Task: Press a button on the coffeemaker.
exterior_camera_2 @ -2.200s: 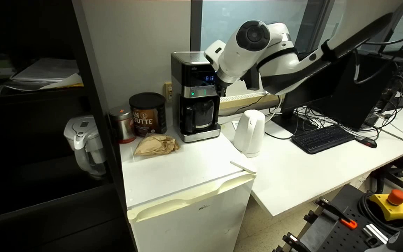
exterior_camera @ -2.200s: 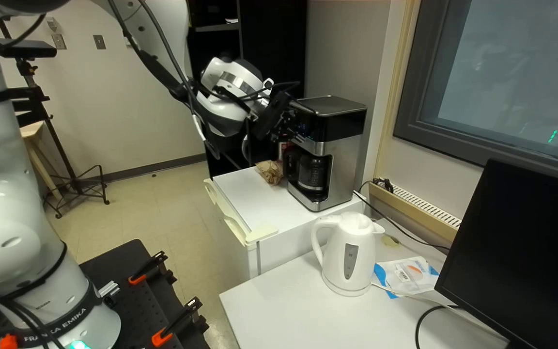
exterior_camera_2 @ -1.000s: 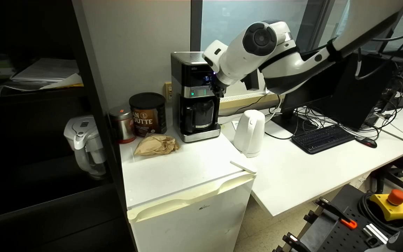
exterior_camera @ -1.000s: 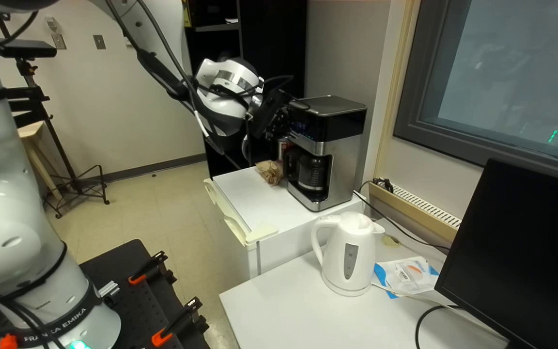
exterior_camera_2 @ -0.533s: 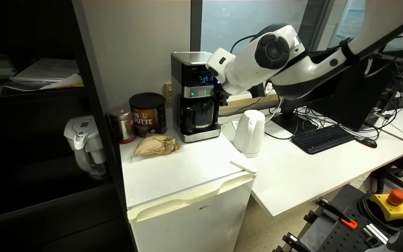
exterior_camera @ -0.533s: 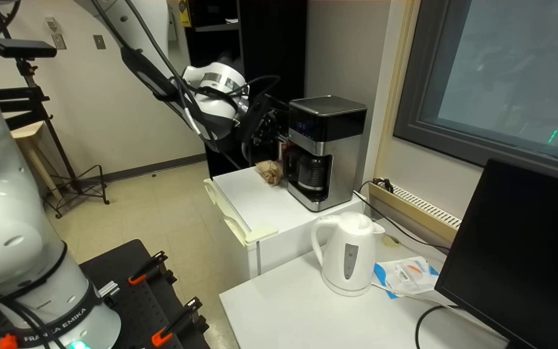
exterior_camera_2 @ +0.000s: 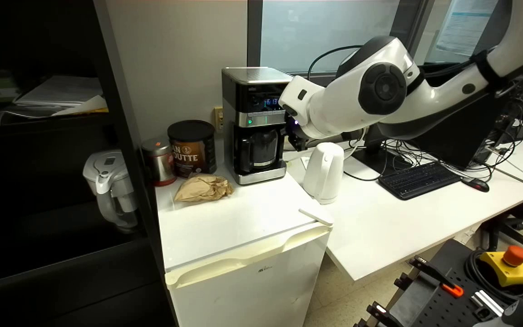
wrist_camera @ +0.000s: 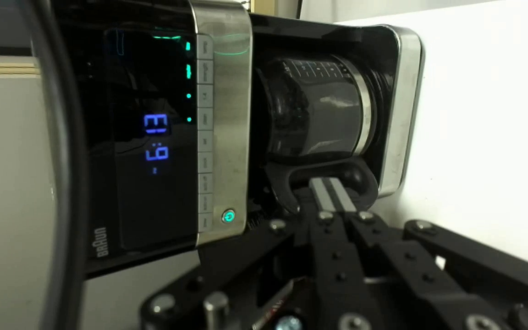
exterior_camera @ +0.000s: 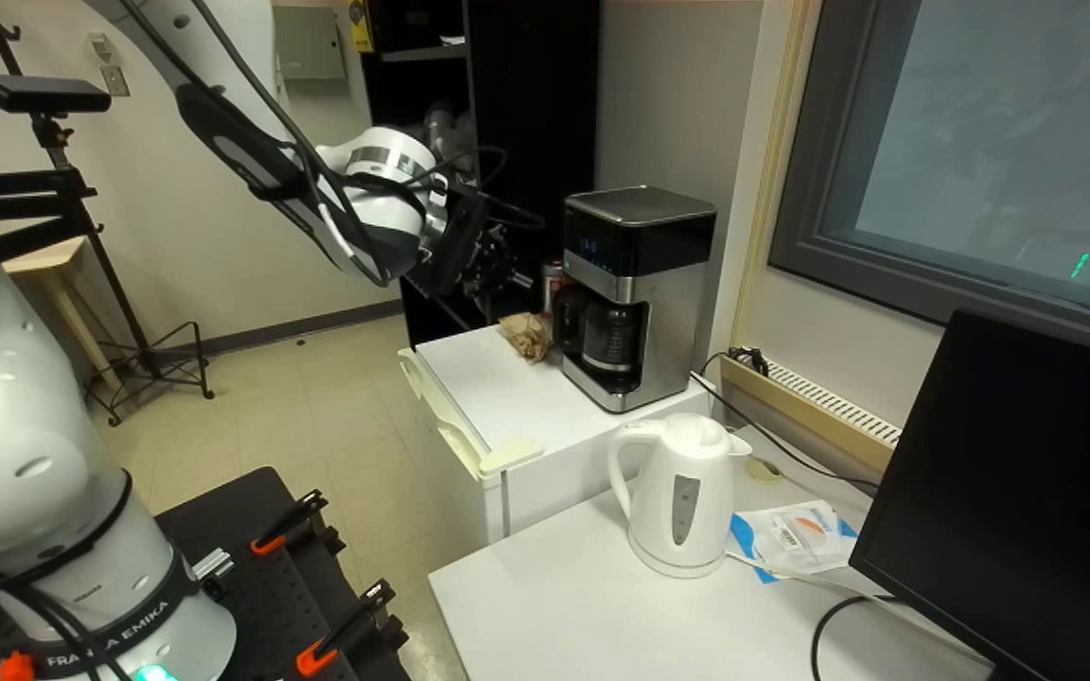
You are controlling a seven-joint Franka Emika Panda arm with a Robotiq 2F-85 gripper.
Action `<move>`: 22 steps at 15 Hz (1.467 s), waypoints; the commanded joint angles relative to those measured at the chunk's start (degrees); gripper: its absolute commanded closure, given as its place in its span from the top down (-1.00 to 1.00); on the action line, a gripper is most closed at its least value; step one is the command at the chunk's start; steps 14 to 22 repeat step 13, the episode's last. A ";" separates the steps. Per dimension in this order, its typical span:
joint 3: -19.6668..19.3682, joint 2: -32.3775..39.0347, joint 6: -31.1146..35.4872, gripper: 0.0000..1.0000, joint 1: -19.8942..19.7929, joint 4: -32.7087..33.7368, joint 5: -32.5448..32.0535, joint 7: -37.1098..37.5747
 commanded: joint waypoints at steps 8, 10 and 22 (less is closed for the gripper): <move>0.33 -6.03 -7.92 -0.99 3.61 -6.95 -2.39 2.83; -0.08 -6.45 -8.38 -0.99 4.27 -7.31 -2.40 2.87; -0.60 -6.80 -8.95 -0.99 5.24 -7.64 -2.39 2.85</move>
